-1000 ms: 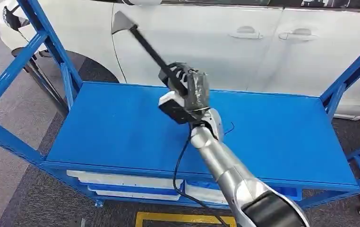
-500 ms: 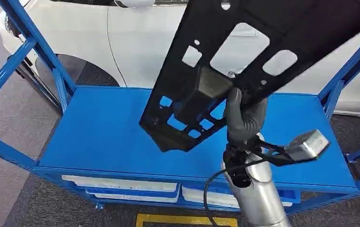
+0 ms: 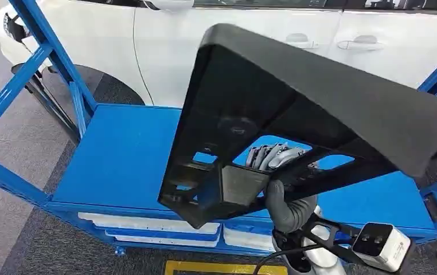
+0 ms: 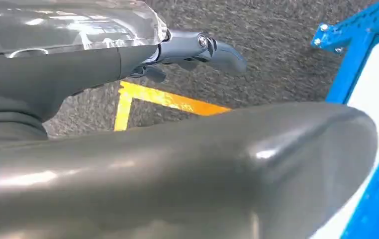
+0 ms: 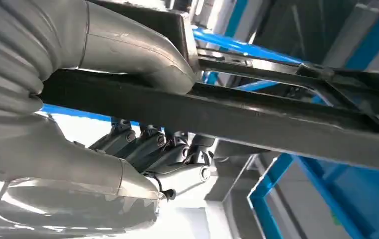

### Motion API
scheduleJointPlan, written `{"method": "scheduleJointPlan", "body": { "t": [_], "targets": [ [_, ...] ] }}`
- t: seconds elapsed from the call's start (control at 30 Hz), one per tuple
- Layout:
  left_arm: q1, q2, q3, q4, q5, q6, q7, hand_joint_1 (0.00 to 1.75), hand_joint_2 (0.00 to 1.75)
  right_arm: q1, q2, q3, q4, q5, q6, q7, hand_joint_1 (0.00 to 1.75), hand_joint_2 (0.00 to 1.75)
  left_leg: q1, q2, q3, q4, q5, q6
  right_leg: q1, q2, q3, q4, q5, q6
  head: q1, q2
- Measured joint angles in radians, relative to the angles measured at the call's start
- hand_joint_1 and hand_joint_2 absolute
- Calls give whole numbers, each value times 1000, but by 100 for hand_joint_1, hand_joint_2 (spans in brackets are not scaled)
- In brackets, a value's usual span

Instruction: Take the parts from the cabinet and place them on the table.

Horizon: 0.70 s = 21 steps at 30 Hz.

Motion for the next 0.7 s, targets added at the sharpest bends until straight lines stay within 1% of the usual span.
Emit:
{"method": "scheduleJointPlan", "body": {
  "t": [0.03,0.07,0.1,0.13,0.17,0.2,0.23,0.27,0.33,0.37,0.4,0.43,0.47,0.53,0.57,0.6,0.63,0.67,0.7],
  "targets": [
    [0,0,0,0,0,2,2,0,0,5,-3,2,0,3,-3,-1,150,175,0,0,-4,4,0,0,-3,0,-20,46,-7,4,0,0],
    [1,0,0,0,0,5,5,0,0,7,-5,5,0,6,-8,-2,150,175,1,0,-7,8,0,-1,-6,-1,-14,33,10,7,0,0],
    [1,-1,0,0,0,6,8,0,0,6,-7,6,0,8,-10,-3,150,175,2,0,-11,13,-1,-2,-10,-2,16,-21,45,9,0,0],
    [0,-3,0,0,0,6,9,0,0,6,-8,7,-4,8,-12,-5,150,175,3,-1,-14,18,-2,-4,-14,-4,61,-108,87,10,0,0],
    [0,-3,0,0,0,8,11,0,0,4,-9,8,-10,8,-14,-5,150,175,4,-3,-18,27,-5,-10,-18,-4,118,-213,128,10,0,0],
    [0,-3,0,0,0,9,11,0,0,0,-10,10,-13,8,-14,-6,150,175,1,-4,-23,34,-6,-17,-16,-2,136,-252,118,5,0,0],
    [0,-3,0,0,0,10,14,0,0,0,-11,14,-18,9,-19,-8,150,175,-1,-5,-26,40,-6,-24,-10,3,130,-254,132,-4,0,0],
    [0,-1,0,0,0,11,16,0,0,0,-12,15,-21,10,-26,-10,150,175,-1,-5,-28,36,-1,-32,-8,3,126,-249,134,-8,0,0],
    [2,1,0,0,-4,14,20,0,0,-1,-13,16,-27,10,-31,-11,150,175,3,-5,-31,31,8,-46,-5,3,121,-250,143,-23,0,0],
    [4,1,-1,0,-12,17,22,0,0,-3,-13,16,-30,9,-32,-12,150,175,4,-6,-34,33,9,-51,-10,0,116,-260,153,-34,0,0],
    [5,1,-2,0,-14,18,25,0,0,-5,-13,17,-31,8,-32,-12,150,175,6,-3,-46,59,-31,-55,-11,-4,110,-263,162,-43,0,0],
    [5,2,-3,0,-16,20,26,0,0,-5,-13,18,-32,3,-32,-13,150,175,6,-2,-66,115,-82,-58,-10,-4,101,-263,170,-47,0,0],
    [5,3,-3,0,-15,24,27,0,0,-5,-13,19,-32,-1,-31,-13,150,175,6,-2,-92,192,-133,-61,-8,-5,90,-263,177,-49,0,0],
    [7,6,-3,0,-12,27,29,0,0,-5,-13,22,-32,-5,-27,-13,150,175,6,-2,-129,329,-205,-63,-2,-6,67,-261,194,-51,0,0],
    [9,7,-3,0,-12,27,29,0,0,-5,-13,23,-32,-6,-26,-12,150,175,6,-2,-118,335,-205,-62,0,-7,55,-261,202,-51,0,0],
    [10,7,-3,0,-12,27,30,0,0,-5,-13,24,-32,-5,-25,-12,150,175,6,-2,-79,291,-187,-57,3,-6,44,-261,212,-51,0,0],
    [10,7,-3,0,-12,28,32,0,0,-5,-13,27,-32,0,-24,-13,150,175,4,-2,-23,211,-158,-50,5,-6,34,-260,221,-51,0,0],
    [9,7,-3,0,-13,28,35,0,0,-6,-13,31,-32,8,-24,-13,150,175,0,-2,50,104,-128,-39,7,-5,26,-260,230,-49,0,0],
    [5,10,-3,0,-15,28,38,0,0,-7,-14,34,-33,18,-23,-12,150,175,-4,-2,114,15,-120,-27,8,-6,22,-260,239,-47,0,0]
  ]
}}
